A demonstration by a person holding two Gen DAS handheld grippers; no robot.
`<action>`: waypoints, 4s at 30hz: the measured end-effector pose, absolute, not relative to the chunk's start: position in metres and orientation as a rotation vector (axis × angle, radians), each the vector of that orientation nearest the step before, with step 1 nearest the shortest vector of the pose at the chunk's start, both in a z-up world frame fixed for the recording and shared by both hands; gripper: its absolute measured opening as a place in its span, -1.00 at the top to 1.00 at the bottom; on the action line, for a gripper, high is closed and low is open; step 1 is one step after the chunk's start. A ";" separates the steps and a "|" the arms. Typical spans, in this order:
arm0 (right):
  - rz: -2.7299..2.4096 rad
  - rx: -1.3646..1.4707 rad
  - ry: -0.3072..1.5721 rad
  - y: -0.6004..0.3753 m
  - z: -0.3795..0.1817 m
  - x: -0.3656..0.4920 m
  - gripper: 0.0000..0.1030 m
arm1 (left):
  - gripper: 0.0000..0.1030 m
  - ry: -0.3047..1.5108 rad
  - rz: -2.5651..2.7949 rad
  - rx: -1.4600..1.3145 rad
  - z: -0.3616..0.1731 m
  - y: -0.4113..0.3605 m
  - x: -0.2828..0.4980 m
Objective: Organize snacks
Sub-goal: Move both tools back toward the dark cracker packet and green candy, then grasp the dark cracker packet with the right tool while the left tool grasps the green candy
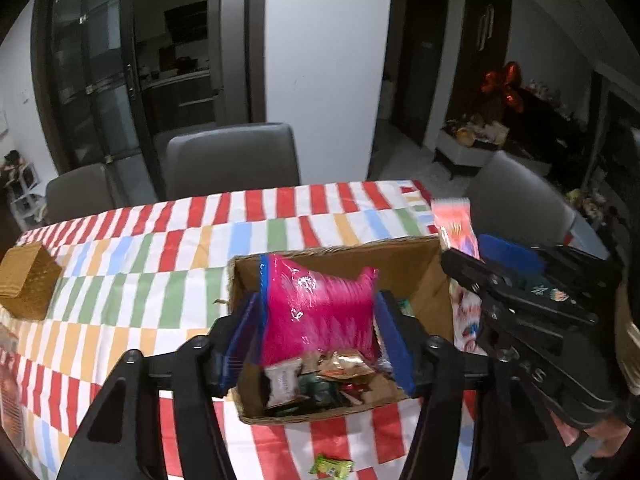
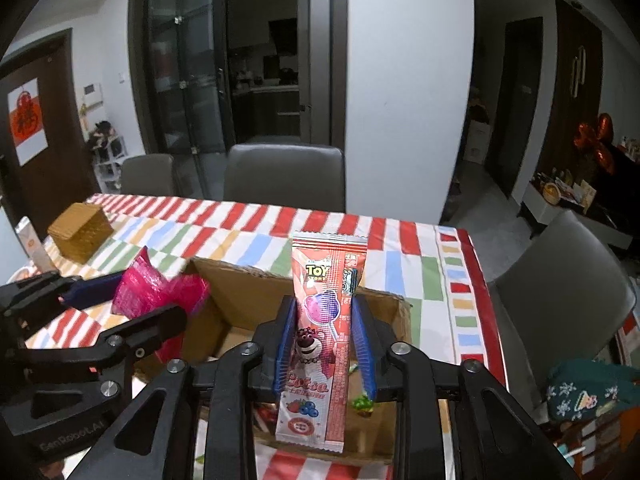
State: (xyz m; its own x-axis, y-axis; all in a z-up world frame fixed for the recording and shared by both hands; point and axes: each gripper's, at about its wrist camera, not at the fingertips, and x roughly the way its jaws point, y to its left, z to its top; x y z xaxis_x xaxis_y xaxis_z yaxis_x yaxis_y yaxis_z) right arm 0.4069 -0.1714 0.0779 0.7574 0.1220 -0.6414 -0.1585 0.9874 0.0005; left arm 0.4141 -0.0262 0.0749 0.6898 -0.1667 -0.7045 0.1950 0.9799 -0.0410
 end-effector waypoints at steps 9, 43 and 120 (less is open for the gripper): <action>0.154 -0.080 0.700 -0.175 0.066 0.381 0.13 | -0.20 0.770 -0.150 0.043 0.070 -0.016 0.379; 0.410 -0.184 0.832 -0.150 -0.007 0.220 0.01 | -0.36 0.955 -0.099 0.040 -0.020 -0.005 0.196; 0.226 -0.042 0.950 -0.164 -0.083 0.251 -0.06 | -0.38 1.015 -0.228 0.053 -0.092 -0.017 0.278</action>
